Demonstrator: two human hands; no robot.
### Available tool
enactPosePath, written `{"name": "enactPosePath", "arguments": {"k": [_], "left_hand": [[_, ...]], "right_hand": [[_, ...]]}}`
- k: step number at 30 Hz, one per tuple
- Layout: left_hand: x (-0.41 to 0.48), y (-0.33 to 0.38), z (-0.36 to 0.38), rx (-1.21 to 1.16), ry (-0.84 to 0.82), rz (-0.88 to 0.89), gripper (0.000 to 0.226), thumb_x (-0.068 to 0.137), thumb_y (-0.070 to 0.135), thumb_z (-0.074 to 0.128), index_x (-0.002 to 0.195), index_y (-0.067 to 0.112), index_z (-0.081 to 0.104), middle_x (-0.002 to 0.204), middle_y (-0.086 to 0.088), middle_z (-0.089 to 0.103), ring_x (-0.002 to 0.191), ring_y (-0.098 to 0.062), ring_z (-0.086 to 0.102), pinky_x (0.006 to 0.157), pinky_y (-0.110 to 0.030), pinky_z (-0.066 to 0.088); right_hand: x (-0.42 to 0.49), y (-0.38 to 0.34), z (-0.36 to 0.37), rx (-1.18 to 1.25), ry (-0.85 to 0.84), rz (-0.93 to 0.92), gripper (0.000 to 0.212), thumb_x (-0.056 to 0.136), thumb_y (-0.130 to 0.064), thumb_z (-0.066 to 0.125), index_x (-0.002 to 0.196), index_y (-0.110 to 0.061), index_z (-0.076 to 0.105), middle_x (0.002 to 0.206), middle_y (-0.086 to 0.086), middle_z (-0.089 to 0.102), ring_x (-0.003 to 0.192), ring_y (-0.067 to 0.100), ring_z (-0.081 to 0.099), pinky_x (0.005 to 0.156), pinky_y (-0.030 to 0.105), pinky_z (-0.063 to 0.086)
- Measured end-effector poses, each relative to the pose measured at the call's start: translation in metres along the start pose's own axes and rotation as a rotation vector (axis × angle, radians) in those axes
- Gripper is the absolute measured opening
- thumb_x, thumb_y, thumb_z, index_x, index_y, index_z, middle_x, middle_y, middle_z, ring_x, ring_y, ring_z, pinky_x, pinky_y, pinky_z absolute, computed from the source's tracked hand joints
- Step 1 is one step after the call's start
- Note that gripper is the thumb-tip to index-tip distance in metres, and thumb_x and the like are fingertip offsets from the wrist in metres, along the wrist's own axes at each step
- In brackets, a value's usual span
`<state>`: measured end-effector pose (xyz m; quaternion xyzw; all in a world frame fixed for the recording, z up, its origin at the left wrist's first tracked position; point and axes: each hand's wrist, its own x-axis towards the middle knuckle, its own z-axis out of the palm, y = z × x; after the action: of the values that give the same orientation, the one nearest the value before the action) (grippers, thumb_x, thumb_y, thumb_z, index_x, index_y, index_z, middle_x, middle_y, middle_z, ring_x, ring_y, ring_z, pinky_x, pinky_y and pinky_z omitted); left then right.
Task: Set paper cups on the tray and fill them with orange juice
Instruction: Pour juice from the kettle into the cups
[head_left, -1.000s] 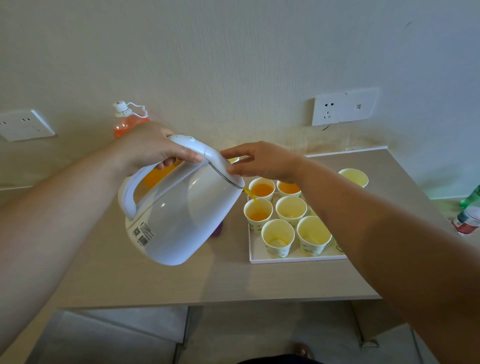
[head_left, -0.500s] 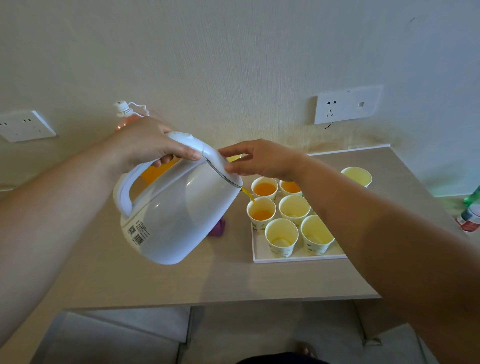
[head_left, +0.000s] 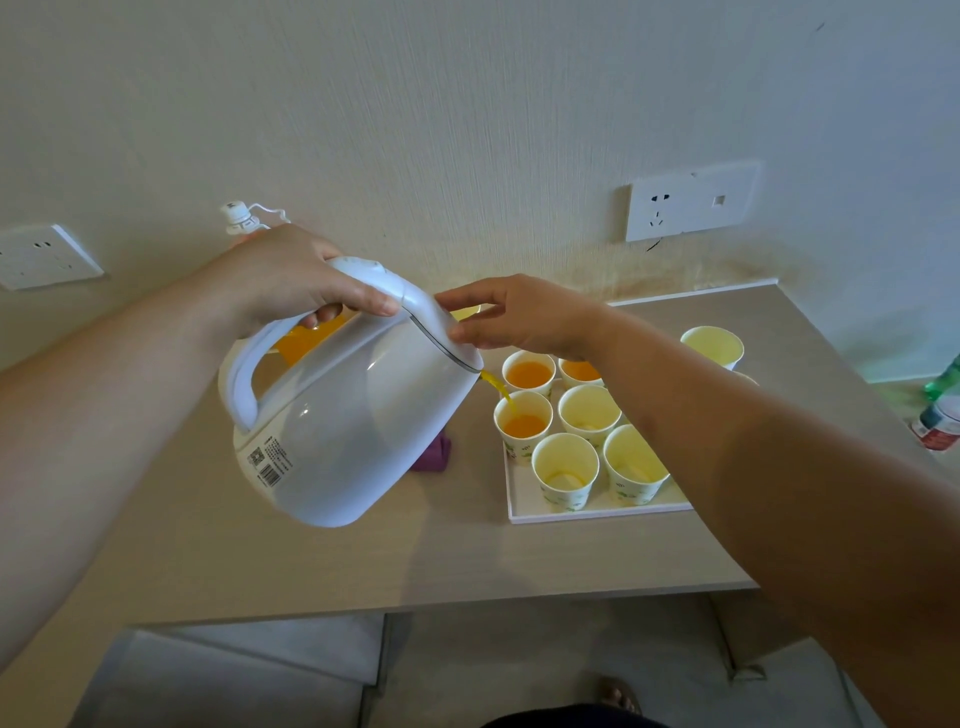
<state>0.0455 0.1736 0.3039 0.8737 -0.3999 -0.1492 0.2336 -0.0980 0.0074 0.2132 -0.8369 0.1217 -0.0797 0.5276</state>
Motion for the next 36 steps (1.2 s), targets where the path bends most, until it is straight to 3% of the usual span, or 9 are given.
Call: {"name": "enactPosePath", "arguments": {"k": [11, 15, 20, 24, 28, 36], "left_hand": [[0.0017, 0.0050, -0.0035, 0.009, -0.016, 0.017, 0.042, 0.060, 0.045, 0.084, 0.060, 0.013, 0.057, 0.044, 0.002, 0.051, 0.045, -0.014, 0.043, 0.057, -0.028, 0.035], [0.0027, 0.0040, -0.0048, -0.011, -0.038, 0.032, 0.069, 0.039, 0.060, 0.079, 0.078, 0.005, 0.068, 0.047, 0.001, 0.053, 0.045, -0.013, 0.044, 0.056, -0.028, 0.036], [0.0025, 0.0053, -0.0017, 0.012, -0.019, 0.028, 0.040, 0.063, 0.042, 0.083, 0.064, 0.010, 0.060, 0.045, 0.002, 0.052, 0.044, -0.012, 0.043, 0.056, -0.028, 0.036], [0.0028, 0.0049, -0.0030, 0.004, -0.010, 0.015, 0.039, 0.062, 0.042, 0.084, 0.065, 0.011, 0.060, 0.043, 0.003, 0.051, 0.041, -0.011, 0.042, 0.057, -0.028, 0.036], [0.0027, 0.0038, -0.0053, 0.007, -0.033, 0.013, 0.059, 0.050, 0.054, 0.084, 0.079, 0.006, 0.067, 0.045, 0.003, 0.052, 0.042, -0.011, 0.043, 0.057, -0.028, 0.037], [0.0013, 0.0052, -0.0050, 0.035, -0.008, 0.004, 0.041, 0.061, 0.046, 0.083, 0.070, 0.011, 0.062, 0.044, 0.003, 0.052, 0.044, -0.012, 0.044, 0.056, -0.028, 0.037]], "right_hand": [[-0.0024, -0.0044, -0.0031, -0.037, 0.021, -0.002, 0.044, 0.086, -0.031, 0.068, 0.129, -0.031, 0.058, 0.115, -0.013, 0.065, 0.105, 0.017, 0.065, 0.099, 0.037, 0.048], [-0.0035, -0.0046, -0.0036, -0.048, 0.025, 0.003, 0.045, 0.086, -0.032, 0.068, 0.129, -0.031, 0.058, 0.118, -0.012, 0.065, 0.104, 0.016, 0.065, 0.099, 0.036, 0.048], [-0.0064, -0.0046, -0.0045, -0.040, 0.017, 0.000, 0.044, 0.086, -0.031, 0.068, 0.129, -0.031, 0.058, 0.119, -0.008, 0.065, 0.107, 0.018, 0.064, 0.099, 0.036, 0.049], [-0.0065, -0.0059, -0.0043, -0.031, 0.014, -0.005, 0.045, 0.087, -0.030, 0.067, 0.130, -0.030, 0.057, 0.117, -0.014, 0.063, 0.106, 0.016, 0.064, 0.099, 0.034, 0.049], [-0.0055, -0.0063, -0.0032, -0.021, 0.015, -0.009, 0.046, 0.087, -0.029, 0.067, 0.132, -0.028, 0.056, 0.120, -0.015, 0.061, 0.106, 0.014, 0.064, 0.099, 0.031, 0.049], [-0.0054, -0.0059, -0.0022, -0.002, 0.000, -0.017, 0.046, 0.087, -0.028, 0.067, 0.132, -0.028, 0.056, 0.122, -0.013, 0.061, 0.108, 0.012, 0.062, 0.096, 0.028, 0.050]]}}
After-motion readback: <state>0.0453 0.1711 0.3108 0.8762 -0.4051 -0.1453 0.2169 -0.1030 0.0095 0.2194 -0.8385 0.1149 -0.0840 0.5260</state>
